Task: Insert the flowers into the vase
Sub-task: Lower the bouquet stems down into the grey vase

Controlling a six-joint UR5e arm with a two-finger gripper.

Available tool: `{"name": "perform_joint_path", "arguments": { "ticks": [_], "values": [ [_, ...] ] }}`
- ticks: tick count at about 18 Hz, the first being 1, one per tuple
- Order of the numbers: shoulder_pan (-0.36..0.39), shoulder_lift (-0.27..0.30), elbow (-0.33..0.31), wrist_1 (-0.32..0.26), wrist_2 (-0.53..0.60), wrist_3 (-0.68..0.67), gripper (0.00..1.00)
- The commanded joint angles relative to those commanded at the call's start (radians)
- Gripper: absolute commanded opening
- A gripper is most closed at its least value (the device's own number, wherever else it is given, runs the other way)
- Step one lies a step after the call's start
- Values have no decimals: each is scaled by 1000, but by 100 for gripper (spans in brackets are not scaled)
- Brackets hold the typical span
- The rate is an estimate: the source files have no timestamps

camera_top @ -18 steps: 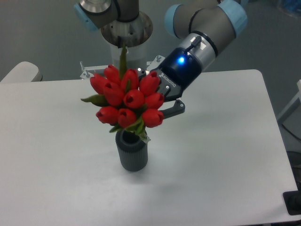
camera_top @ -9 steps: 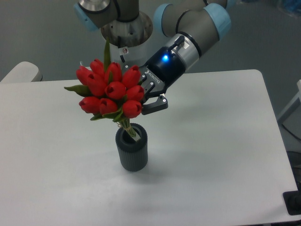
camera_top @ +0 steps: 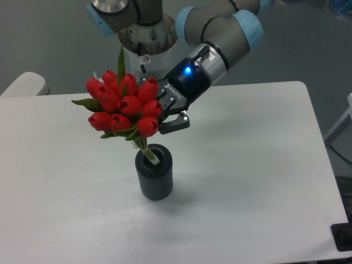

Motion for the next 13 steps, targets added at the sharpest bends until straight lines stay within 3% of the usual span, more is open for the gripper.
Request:
{"name": "perform_joint_path", "arguments": {
  "ticks": [9, 13],
  "values": [
    [11, -18, -67, -2, 2, 118, 33],
    [17, -29, -127, -2, 2, 192, 33]
  ]
}}
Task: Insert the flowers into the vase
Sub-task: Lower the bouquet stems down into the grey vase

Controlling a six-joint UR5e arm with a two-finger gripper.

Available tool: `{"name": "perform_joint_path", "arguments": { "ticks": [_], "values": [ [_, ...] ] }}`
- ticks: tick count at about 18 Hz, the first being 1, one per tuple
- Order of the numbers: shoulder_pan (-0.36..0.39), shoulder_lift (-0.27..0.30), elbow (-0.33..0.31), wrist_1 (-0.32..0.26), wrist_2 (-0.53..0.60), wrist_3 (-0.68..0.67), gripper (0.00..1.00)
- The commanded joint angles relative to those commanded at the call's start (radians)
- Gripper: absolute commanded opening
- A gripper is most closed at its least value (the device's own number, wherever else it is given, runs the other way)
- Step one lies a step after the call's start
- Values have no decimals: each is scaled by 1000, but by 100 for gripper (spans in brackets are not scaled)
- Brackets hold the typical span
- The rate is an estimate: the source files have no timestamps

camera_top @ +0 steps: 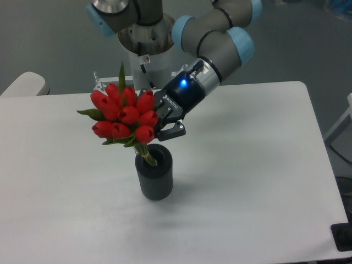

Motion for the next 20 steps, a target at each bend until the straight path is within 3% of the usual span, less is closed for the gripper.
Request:
{"name": "perform_joint_path", "arguments": {
  "ticks": [16, 17, 20],
  "values": [
    [35, -48, -52, 5, 0, 109, 34],
    [34, -49, -58, 5, 0, 117, 35],
    [32, -54, -61, 2, 2, 106, 53]
  ]
}}
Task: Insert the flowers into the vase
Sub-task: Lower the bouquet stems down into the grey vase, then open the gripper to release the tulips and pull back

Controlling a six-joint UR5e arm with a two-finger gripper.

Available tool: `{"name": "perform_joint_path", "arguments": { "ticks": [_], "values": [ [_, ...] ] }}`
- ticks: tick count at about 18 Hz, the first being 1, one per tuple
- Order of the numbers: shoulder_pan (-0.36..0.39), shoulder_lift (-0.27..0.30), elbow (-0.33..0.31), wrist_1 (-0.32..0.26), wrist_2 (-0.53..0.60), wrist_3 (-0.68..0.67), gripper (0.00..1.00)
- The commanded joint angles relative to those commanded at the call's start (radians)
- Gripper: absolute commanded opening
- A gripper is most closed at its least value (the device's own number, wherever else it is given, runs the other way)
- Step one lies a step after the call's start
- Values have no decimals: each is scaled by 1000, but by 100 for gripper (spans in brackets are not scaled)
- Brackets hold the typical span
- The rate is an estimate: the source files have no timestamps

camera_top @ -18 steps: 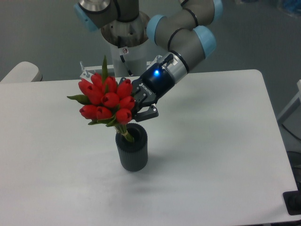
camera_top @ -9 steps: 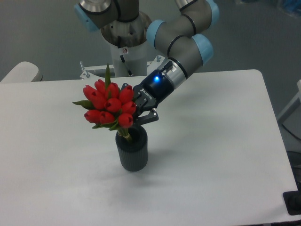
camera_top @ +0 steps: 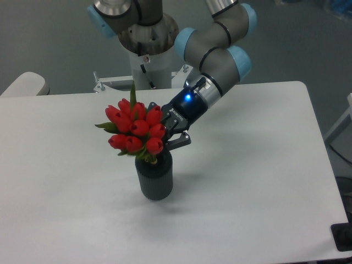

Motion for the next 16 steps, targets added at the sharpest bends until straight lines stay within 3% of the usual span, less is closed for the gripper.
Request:
{"name": "perform_joint_path", "arguments": {
  "ticks": [3, 8, 16],
  "values": [
    [0, -6, 0, -2, 0, -3, 80],
    [5, -6, -12, -2, 0, -3, 99],
    [23, -17, -17, -2, 3, -3, 100]
  ]
}}
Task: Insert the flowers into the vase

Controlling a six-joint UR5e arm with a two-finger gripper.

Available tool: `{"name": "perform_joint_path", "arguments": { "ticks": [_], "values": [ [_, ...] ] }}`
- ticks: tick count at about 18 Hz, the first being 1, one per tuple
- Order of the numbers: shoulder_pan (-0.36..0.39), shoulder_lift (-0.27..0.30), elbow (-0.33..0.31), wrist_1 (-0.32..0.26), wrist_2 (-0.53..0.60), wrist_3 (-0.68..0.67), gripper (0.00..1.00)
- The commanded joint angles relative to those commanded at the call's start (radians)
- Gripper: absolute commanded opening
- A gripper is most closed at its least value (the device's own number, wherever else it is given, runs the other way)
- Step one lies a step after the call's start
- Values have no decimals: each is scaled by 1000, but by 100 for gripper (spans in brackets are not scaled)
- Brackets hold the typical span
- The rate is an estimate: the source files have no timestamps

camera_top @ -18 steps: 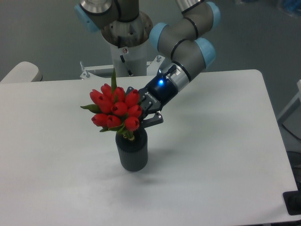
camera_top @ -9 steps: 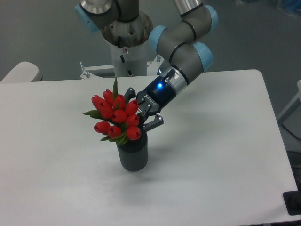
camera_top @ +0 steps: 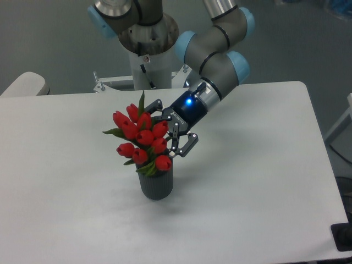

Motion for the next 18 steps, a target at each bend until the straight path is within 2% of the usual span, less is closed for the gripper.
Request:
{"name": "perform_joint_path", "arguments": {
  "ticks": [14, 18],
  "values": [
    [63, 12, -20, 6, 11, 17, 100],
    [98, 35, -17, 6, 83, 58, 100]
  ]
}}
